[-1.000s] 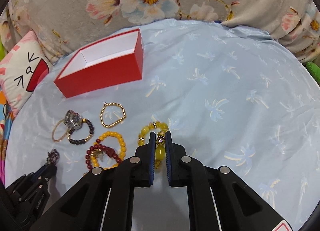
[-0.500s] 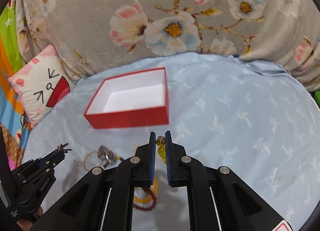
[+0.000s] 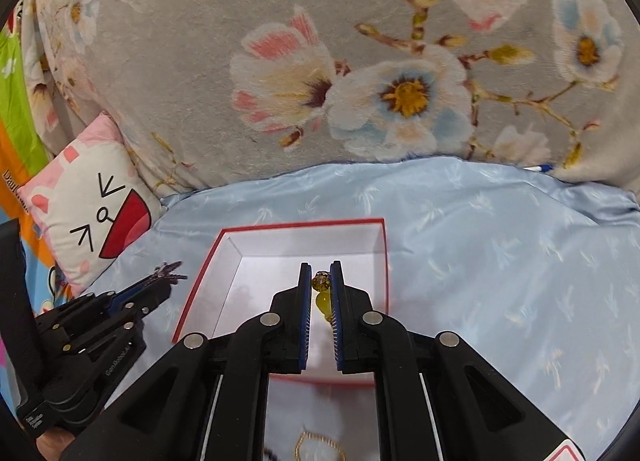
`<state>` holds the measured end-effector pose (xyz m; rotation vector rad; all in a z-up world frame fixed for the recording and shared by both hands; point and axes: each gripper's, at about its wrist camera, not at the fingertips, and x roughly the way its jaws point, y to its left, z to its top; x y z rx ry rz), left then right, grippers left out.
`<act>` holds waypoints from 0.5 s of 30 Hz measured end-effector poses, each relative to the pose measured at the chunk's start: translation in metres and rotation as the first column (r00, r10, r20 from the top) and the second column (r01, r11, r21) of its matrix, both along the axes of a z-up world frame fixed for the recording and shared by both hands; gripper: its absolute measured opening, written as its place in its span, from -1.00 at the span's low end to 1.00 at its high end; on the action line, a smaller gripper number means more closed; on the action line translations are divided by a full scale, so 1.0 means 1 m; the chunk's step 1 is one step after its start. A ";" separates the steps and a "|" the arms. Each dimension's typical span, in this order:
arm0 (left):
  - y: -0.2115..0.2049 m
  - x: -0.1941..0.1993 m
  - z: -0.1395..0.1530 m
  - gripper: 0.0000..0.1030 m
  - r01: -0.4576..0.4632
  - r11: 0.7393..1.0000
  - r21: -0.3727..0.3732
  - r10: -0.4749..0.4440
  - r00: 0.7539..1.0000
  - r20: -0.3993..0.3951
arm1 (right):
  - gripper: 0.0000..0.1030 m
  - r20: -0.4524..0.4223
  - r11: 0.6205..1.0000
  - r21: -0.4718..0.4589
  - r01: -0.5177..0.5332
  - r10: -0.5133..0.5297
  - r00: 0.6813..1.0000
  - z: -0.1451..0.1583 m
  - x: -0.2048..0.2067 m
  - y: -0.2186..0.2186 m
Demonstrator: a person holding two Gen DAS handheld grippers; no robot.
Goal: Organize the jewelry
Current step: 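Carry both held bracelets over the red box with both tools, then open both tools to drop the bracelets into the red box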
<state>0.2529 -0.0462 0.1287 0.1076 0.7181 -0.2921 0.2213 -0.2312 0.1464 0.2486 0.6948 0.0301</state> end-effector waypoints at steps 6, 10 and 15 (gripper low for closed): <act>-0.024 0.055 -0.025 -0.81 -0.016 1.000 0.021 0.016 0.999 -0.029 | -0.83 -0.040 1.000 -0.014 0.012 -0.013 0.999 -0.026 0.058 -0.006; -0.031 0.078 -0.047 -0.81 -0.025 0.999 0.029 0.027 0.998 -0.065 | -0.83 -0.079 1.000 -0.028 0.013 -0.015 0.997 -0.049 0.083 -0.006; -0.034 0.096 -0.063 -0.81 -0.042 0.999 0.029 0.044 0.995 -0.091 | -0.83 -0.105 0.999 -0.042 0.011 -0.015 0.994 -0.068 0.101 -0.006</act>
